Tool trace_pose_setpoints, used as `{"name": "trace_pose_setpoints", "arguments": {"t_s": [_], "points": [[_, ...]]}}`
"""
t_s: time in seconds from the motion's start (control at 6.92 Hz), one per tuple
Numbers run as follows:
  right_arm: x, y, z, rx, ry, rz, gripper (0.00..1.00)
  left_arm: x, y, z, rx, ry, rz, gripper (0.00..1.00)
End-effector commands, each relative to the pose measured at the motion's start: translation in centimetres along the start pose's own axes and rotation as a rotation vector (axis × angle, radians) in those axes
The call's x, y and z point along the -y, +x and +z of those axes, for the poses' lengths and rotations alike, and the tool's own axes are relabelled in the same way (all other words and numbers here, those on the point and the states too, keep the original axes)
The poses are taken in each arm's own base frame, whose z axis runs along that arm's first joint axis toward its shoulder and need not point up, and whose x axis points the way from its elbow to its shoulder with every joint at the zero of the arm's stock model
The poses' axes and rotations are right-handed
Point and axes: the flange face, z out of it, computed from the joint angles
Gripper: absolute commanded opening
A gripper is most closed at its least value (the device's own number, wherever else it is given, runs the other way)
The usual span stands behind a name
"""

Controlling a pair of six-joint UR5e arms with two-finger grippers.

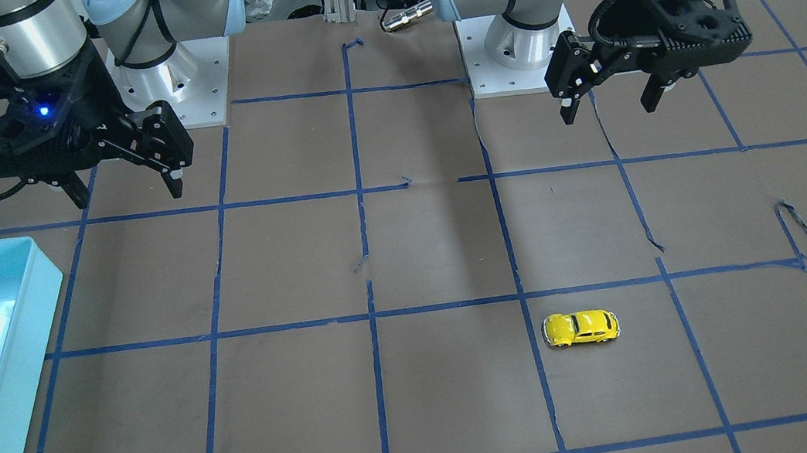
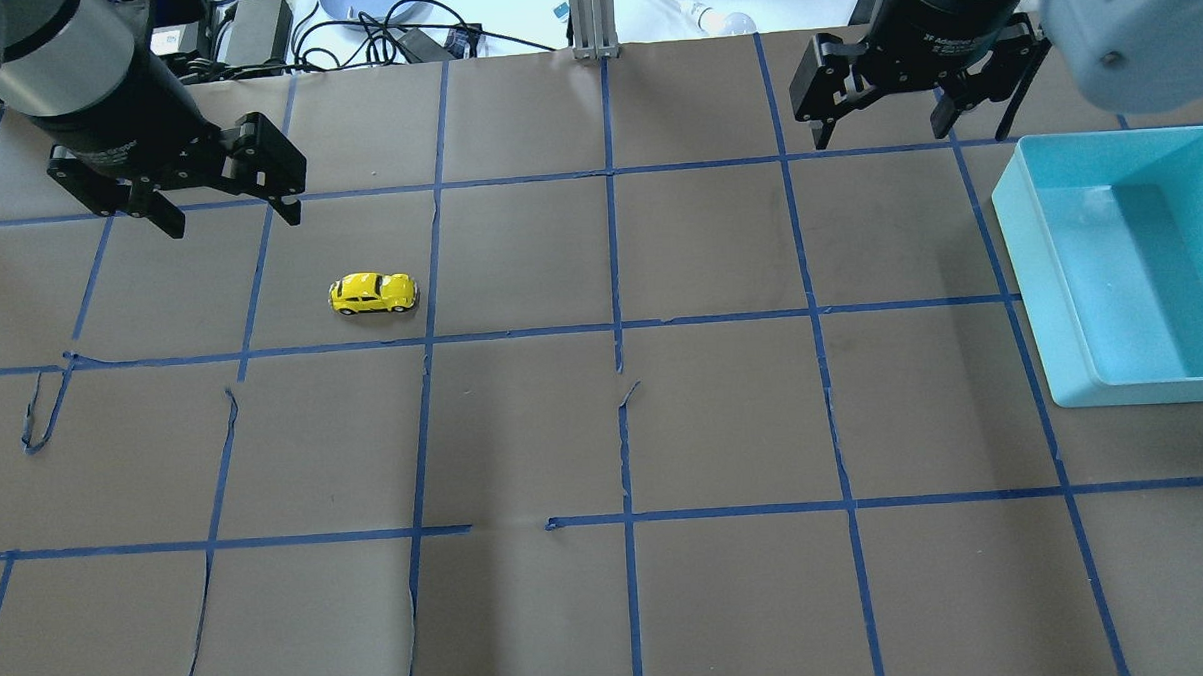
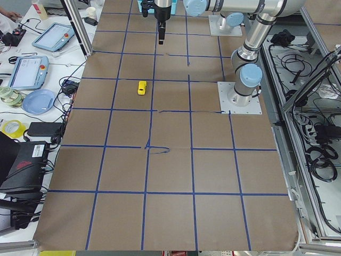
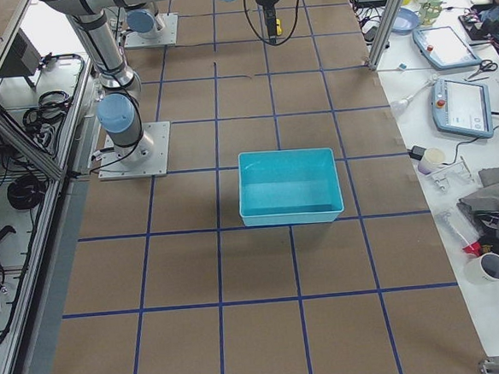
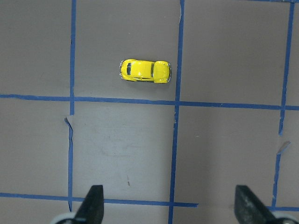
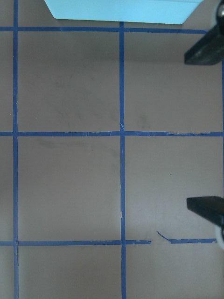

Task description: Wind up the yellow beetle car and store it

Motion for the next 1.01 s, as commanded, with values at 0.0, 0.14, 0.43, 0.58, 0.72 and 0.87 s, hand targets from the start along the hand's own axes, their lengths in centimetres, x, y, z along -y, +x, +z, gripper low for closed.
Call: {"name": "trace_pose_setpoints", "arguments": {"t_s": [0.0,0.14,0.43,0.58,0.72,0.87], "points": [[0.02,-0.02,0.04,0.002,-0.001,0.000,1.00,-0.07,0.26,-0.05,-0.002,0.002,0.006,1.00],[0.02,-0.02,0.04,0.002,-0.001,0.000,1.00,-0.08,0.24,0.03,0.001,0.001,0.006,1.00],[0.02,-0.02,0.04,0.002,-0.001,0.000,1.00,-0.02,0.57,0.24,-0.004,-0.004,0.012,1.00],[0.02,-0.02,0.04,0.002,-0.001,0.000,1.00,0.01,0.56,0.40,-0.002,-0.007,0.014,1.00],[0.02,-0.02,0.04,0.002,-0.001,0.000,1.00,0.03,0.71,0.31,-0.010,-0.004,0.014,1.00],[0.02,-0.02,0.04,0.002,-0.001,0.000,1.00,0.02,0.79,0.65,-0.010,-0.014,0.013,1.00]]}}
